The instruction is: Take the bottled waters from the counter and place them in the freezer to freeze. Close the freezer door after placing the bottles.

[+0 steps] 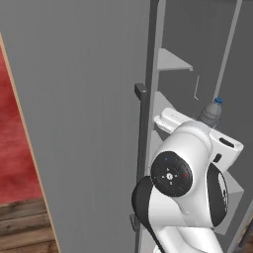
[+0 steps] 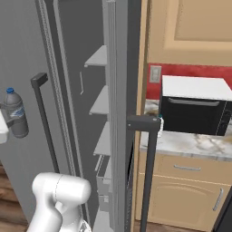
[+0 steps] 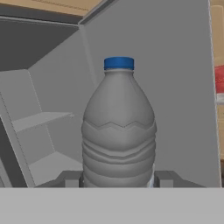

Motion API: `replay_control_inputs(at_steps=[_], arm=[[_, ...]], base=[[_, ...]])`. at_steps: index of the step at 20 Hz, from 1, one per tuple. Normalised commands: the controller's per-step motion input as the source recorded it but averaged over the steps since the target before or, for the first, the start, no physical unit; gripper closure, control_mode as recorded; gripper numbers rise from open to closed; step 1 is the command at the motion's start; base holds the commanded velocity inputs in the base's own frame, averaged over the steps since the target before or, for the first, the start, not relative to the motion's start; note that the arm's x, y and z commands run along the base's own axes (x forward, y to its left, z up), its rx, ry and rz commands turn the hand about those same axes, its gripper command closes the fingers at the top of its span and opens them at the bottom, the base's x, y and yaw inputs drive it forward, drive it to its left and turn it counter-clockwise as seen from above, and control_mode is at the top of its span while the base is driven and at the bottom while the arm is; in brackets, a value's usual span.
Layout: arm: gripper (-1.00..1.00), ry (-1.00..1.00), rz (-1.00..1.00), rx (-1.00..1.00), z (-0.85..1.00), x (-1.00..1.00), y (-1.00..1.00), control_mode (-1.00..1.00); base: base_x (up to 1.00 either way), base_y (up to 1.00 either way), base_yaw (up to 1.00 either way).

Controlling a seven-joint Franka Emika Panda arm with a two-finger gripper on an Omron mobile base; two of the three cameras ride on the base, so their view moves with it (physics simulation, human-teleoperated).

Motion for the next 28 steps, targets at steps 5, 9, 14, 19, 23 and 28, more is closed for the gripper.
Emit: replay_control_inputs(at_steps=[5,9,14,19,23,28], arm=[[1.00,0.00,0.00,0.00,0.00,0.00,0.00,1.00],[1.00,0.00,0.00,0.00,0.00,0.00,0.00,1.00],[1.00,0.00,0.00,0.00,0.00,0.00,0.00,1.00],[1.00,0.00,0.00,0.00,0.00,0.00,0.00,1.00],[1.00,0.00,0.00,0.00,0.00,0.00,0.00,1.00],[1.00,0.00,0.02,0.00,0.00,0.10,-0.02,-1.00]], base=[[0.19,-0.23,0.00],[0.02,0.00,0.00],[0.00,0.00,0.00],[0.00,0.00,0.00],[0.00,0.00,0.00],[0.00,0.00,0.00]])
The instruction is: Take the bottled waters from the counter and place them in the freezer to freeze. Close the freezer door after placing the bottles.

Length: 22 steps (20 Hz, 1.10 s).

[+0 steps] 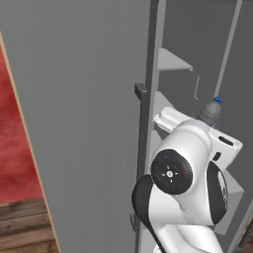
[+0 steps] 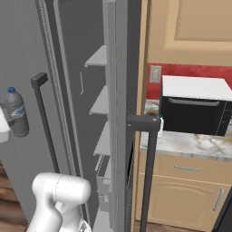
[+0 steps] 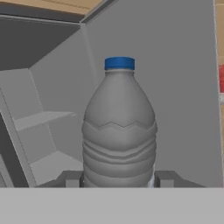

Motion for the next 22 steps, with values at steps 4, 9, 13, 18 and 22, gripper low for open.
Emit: replay_control_inputs(at_steps=[4,9,13,18,22], arm=[[1.00,0.00,0.10,0.00,0.00,0.39,-0.14,-1.00],[1.00,0.01,0.09,0.00,0.04,0.22,-0.09,-1.00],[1.00,0.00,0.05,-0.01,0.17,0.15,-0.27,-1.00],[1.00,0.00,0.14,-0.01,0.31,0.11,-0.17,-1.00],[1.00,0.00,0.20,0.00,0.33,0.27,-0.28,-1.00]], base=[[0.00,0.00,0.00],[0.00,0.00,0.00],[0.00,0.00,0.00],[0.00,0.00,0.00],[0.00,0.00,0.00]])
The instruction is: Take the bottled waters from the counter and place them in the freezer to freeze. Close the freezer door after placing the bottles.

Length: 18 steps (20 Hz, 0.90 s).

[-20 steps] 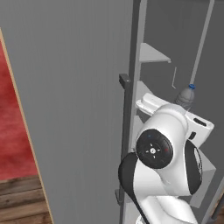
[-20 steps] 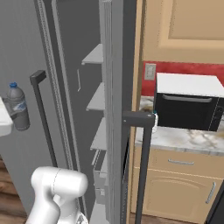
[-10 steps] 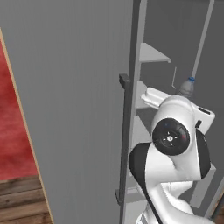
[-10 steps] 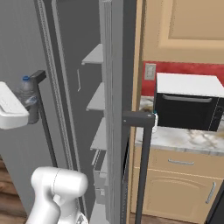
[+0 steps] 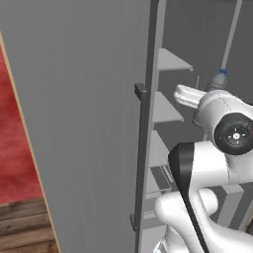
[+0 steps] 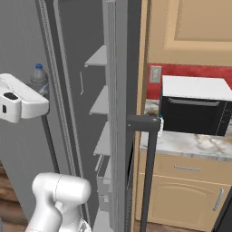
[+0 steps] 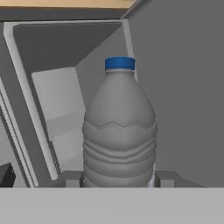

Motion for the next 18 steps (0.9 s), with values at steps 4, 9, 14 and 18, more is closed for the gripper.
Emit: replay_control_inputs(at_steps=[4,9,14,18], arm=[[1.00,0.00,0.21,-0.02,0.30,0.29,-0.28,-1.00],[1.00,0.05,0.21,-0.07,0.19,0.35,-0.28,-1.00],[1.00,0.05,0.20,-0.10,0.07,0.41,-0.23,-1.00],[1.00,0.00,0.21,-0.03,0.00,0.45,-0.05,-1.00]], base=[[0.00,0.00,0.00],[0.00,0.00,0.00],[0.00,0.00,0.00],[0.00,0.00,0.00]])
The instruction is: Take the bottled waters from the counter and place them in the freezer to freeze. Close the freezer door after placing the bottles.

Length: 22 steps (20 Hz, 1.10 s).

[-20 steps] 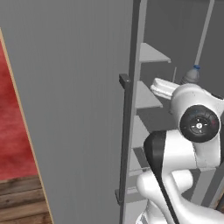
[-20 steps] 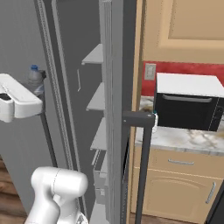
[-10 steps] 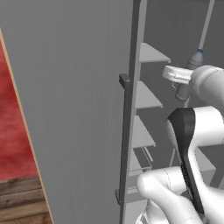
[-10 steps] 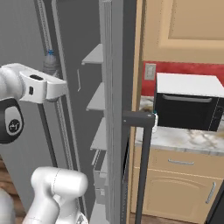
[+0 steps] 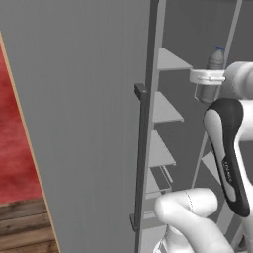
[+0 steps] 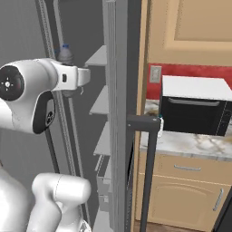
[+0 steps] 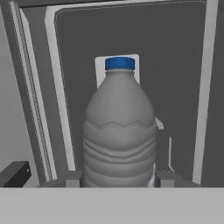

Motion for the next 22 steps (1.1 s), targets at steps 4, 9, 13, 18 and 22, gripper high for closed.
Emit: replay_control_inputs(at_steps=[4,9,13,18,22], arm=[[1.00,0.00,0.18,-0.05,0.00,0.40,0.00,-1.00],[1.00,0.00,0.03,-0.09,0.00,0.29,0.06,-1.00],[1.00,0.03,0.00,-0.06,0.00,0.30,0.00,-1.00],[1.00,0.06,-0.04,-0.05,0.00,0.38,0.00,-1.00],[1.00,0.00,-0.02,0.09,0.00,0.27,-0.18,-1.00]], base=[[0.00,0.00,0.00],[0.00,0.00,0.00],[0.00,0.00,0.00],[0.00,0.00,0.00],[0.00,0.00,0.00]])
